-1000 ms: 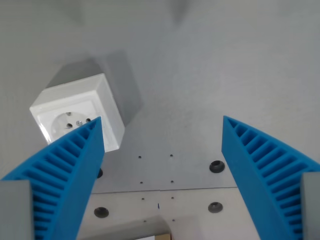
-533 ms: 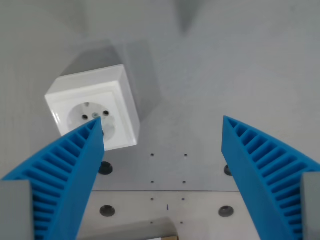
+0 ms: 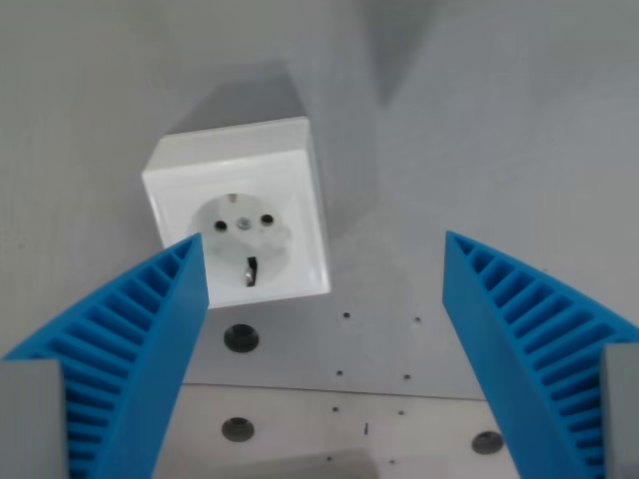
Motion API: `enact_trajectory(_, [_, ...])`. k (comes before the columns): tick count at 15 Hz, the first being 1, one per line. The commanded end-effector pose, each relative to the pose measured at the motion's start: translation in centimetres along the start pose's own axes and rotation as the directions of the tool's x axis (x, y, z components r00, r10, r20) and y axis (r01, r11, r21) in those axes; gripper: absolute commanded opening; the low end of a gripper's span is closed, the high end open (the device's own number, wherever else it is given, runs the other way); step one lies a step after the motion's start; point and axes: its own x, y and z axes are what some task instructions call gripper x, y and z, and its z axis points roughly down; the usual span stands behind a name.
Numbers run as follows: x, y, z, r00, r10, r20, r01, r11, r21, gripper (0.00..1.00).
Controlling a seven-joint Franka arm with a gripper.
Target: Move above the white socket
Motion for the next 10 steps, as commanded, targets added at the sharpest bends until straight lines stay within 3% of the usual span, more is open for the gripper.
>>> enact_trajectory(1, [-0.4, -0.7, 0.9, 0.990, -0.095, -0.100, 0.094, 0.995, -0.015, 1.00])
enact_trajectory(10, [-0.9, -2.3, 1.9, 0.989, -0.104, -0.105, 0.102, 0.994, -0.024, 1.00])
